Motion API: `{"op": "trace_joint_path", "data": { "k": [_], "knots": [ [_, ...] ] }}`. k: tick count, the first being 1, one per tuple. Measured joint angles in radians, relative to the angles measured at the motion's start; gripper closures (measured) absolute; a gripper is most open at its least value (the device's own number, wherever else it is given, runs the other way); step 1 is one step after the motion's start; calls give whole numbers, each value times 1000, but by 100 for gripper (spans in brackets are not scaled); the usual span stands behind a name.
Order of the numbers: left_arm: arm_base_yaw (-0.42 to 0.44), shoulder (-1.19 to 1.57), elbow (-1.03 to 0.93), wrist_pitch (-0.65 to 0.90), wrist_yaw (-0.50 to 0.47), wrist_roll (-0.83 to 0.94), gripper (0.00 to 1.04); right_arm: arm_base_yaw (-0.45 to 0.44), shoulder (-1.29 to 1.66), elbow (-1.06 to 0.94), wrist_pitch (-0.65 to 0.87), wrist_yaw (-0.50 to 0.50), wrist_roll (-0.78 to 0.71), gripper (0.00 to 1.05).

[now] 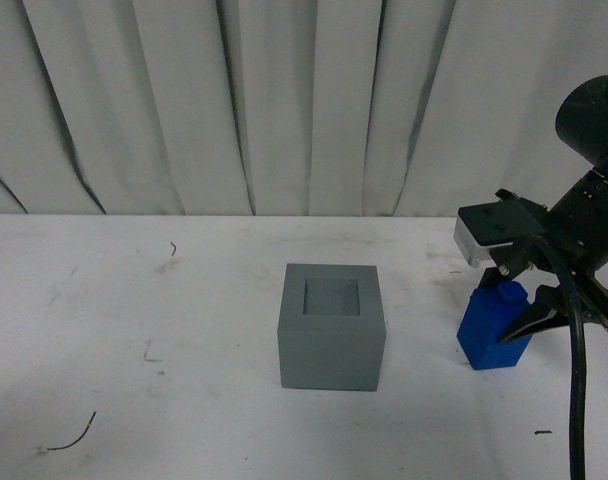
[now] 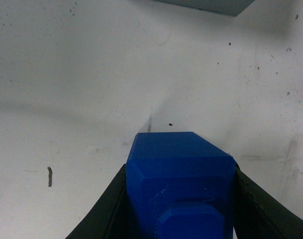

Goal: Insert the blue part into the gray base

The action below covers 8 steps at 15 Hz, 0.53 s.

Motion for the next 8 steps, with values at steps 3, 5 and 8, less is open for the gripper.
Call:
{"op": "trace_joint_path", "data": {
  "k": [3,5,8],
  "knots": [
    [0,0,0,0,0,0,7,23,-76,32,-104,-84,103,58],
    [0,0,0,0,0,0,7,101,-118,73,-117,-124,215,58],
    [0,0,0,0,0,0,7,195,-101,200,-150,-117,310,58]
  ]
}}
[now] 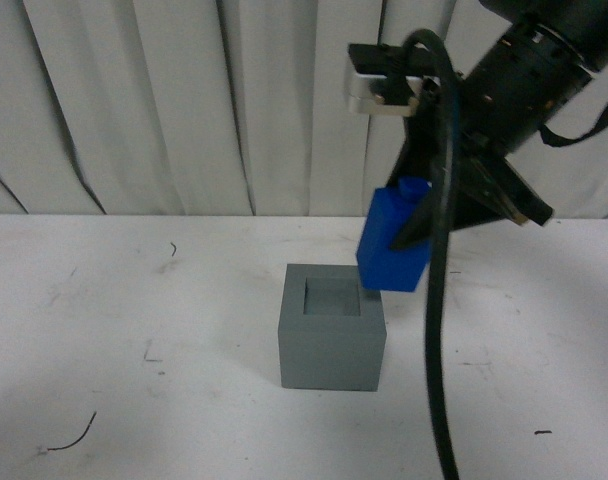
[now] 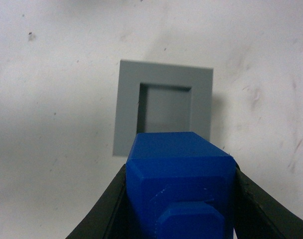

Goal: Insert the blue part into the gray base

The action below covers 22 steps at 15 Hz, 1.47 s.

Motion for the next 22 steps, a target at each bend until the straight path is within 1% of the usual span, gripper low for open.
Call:
{"op": "trace_joint_path", "data": {
  "k": [2,4,5,8,14,22],
  "knots": [
    [0,0,0,0,0,0,7,37,26,60,0,14,45,58],
    [0,0,0,0,0,0,7,75,69,79,9,50,106,58],
    [0,0,0,0,0,0,7,87,82,80,17,67,133,58],
    [0,0,0,0,0,0,7,107,92,89,35,77,166,58],
    [0,0,0,0,0,0,7,117,114,108,38,109,193,58],
    [0,0,0,0,0,0,7,129,78,29,98,113,245,58]
  ]
}}
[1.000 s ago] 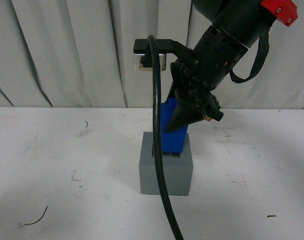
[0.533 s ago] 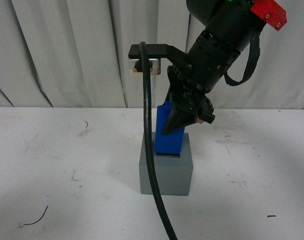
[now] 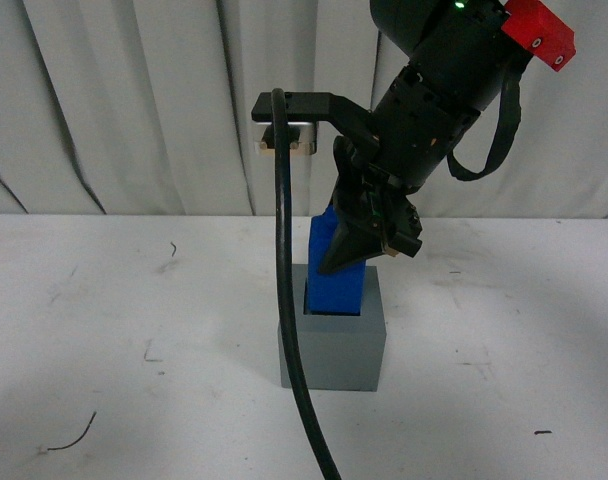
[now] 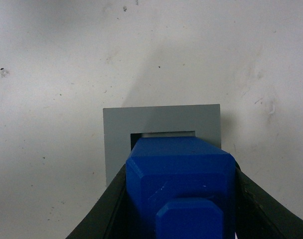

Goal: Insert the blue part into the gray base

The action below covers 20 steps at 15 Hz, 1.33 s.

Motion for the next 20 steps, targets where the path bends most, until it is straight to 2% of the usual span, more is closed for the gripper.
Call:
{"op": "trace_joint_path", "data": {
  "k": [7,8,10,12,14,15,16,17,18,20],
  "knots": [
    [0,0,0,0,0,0,7,11,0,-34,15,24,8,58],
    [0,0,0,0,0,0,7,10,1,-28,1,22,-13,46],
    [0,0,0,0,0,0,7,10,2,-12,-18,2,-45,32],
    [0,0,0,0,0,0,7,8,3,31,-14,-47,-95,8],
    [0,0,0,0,0,0,7,-18,2,53,-26,-136,-163,6],
    [0,0,0,0,0,0,7,-40,-8,38,43,-191,-158,6],
    [0,0,0,0,0,0,7,-81,-108,-112,280,-288,-56,6],
    [0,0,0,0,0,0,7,-104,-206,-249,508,-295,67,6],
    [0,0,0,0,0,0,7,-121,-292,-366,724,-245,203,6],
    [0,0,0,0,0,0,7,-156,-423,-583,1118,-48,499,6]
  ]
}}
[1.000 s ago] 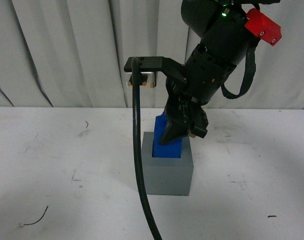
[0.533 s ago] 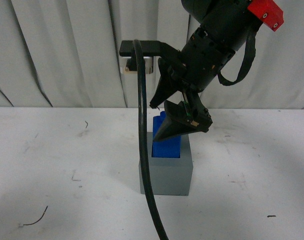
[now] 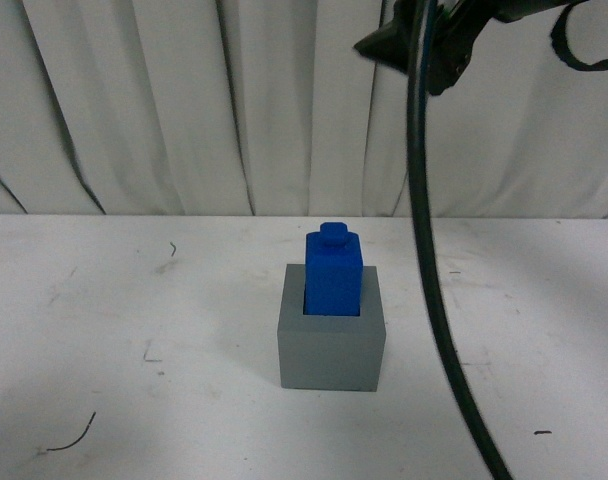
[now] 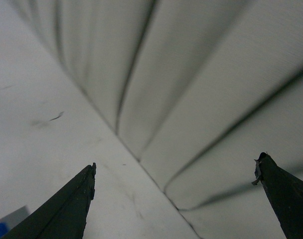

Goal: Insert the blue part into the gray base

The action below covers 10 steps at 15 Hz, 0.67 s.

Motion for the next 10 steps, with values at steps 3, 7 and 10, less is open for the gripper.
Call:
{"op": "trace_joint_path", "data": {
  "k": [3,7,10],
  "knots": [
    [0,0,0,0,0,0,7,-77,-160,-318,287,341,464,6],
    [0,0,0,0,0,0,7,-183,-472,-681,546,479,697,15],
    [0,0,0,0,0,0,7,-246,-821,-1010,449,500,651,52]
  ]
}}
